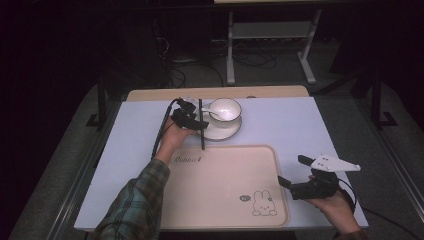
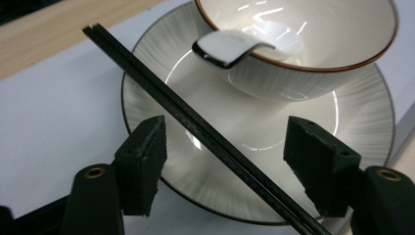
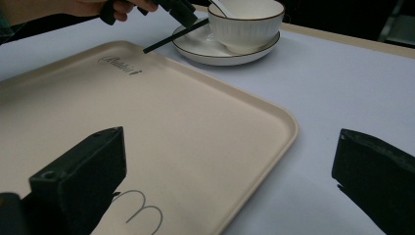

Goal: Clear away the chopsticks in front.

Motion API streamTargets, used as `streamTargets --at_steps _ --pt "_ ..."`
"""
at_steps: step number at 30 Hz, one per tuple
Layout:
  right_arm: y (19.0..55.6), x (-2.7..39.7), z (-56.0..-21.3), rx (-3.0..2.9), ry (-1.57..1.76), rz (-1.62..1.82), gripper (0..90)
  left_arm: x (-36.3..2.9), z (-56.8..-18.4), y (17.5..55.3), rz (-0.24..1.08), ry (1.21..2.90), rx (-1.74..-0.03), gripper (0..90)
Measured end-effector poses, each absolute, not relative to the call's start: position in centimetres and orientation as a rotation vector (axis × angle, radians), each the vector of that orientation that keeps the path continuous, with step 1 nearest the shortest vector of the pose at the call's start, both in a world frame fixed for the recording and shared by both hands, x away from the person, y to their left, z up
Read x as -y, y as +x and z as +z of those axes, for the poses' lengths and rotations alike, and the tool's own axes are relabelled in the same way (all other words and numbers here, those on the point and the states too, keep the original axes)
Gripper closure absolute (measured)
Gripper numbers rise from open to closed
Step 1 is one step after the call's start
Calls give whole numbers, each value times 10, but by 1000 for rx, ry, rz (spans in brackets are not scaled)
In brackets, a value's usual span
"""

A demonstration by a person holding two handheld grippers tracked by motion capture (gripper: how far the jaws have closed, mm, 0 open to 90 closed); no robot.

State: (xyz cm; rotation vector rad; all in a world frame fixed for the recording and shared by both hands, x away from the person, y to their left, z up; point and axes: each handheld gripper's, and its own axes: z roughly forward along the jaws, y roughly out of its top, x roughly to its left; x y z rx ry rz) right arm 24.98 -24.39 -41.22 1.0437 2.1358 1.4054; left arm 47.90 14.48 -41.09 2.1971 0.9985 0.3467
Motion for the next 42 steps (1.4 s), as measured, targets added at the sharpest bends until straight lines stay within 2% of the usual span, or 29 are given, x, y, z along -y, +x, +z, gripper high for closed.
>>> streamTargets --at_steps 17,42 --pt "249 245 -412 -2141 1044 1412 0 -138 -426 484 292 2205 -1050 454" --pt "248 249 -410 -2129 1050 1428 0 -133 -428 498 351 2211 -1064 663"
